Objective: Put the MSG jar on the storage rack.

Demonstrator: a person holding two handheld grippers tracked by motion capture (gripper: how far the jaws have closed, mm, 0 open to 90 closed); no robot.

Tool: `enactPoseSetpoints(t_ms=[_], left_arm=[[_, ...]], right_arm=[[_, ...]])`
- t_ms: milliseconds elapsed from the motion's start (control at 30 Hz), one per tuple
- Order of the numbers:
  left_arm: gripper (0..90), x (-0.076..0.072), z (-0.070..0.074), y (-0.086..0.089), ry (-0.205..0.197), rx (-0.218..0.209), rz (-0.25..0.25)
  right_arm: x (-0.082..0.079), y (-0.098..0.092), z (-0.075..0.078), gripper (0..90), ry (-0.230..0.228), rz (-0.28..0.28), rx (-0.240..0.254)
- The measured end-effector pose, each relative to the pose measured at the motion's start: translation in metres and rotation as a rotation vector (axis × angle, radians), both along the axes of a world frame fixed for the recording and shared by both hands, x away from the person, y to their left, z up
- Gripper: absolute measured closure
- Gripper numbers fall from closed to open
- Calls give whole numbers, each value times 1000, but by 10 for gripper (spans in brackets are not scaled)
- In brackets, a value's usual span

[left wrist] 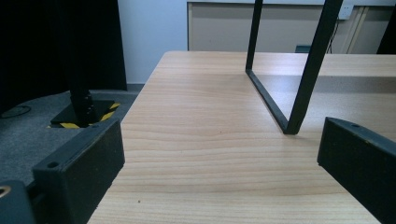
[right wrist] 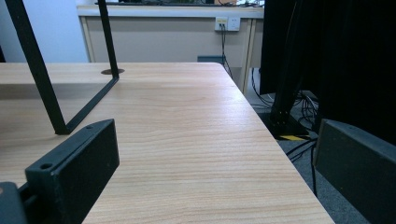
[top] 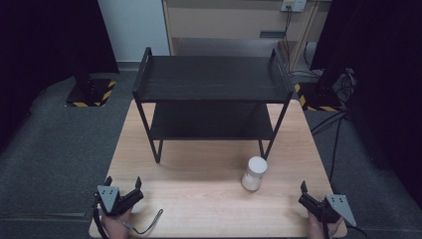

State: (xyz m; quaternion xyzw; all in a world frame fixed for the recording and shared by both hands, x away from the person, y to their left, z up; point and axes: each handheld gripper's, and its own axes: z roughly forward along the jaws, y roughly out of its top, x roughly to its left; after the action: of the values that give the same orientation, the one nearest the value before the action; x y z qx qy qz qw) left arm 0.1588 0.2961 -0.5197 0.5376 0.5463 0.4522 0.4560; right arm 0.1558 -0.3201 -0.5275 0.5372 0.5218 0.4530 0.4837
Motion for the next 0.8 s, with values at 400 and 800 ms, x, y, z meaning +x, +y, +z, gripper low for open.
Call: enactPoseSetpoints(t_ms=[400, 800], left_arm=[[0, -1, -1, 1, -9, -14, 1], [0, -1, -1, 3, -9, -24, -4]], right_arm=[[-6, -6, 6, 5, 1, 59, 43], [-29, 22, 19, 5, -57, 284, 38]])
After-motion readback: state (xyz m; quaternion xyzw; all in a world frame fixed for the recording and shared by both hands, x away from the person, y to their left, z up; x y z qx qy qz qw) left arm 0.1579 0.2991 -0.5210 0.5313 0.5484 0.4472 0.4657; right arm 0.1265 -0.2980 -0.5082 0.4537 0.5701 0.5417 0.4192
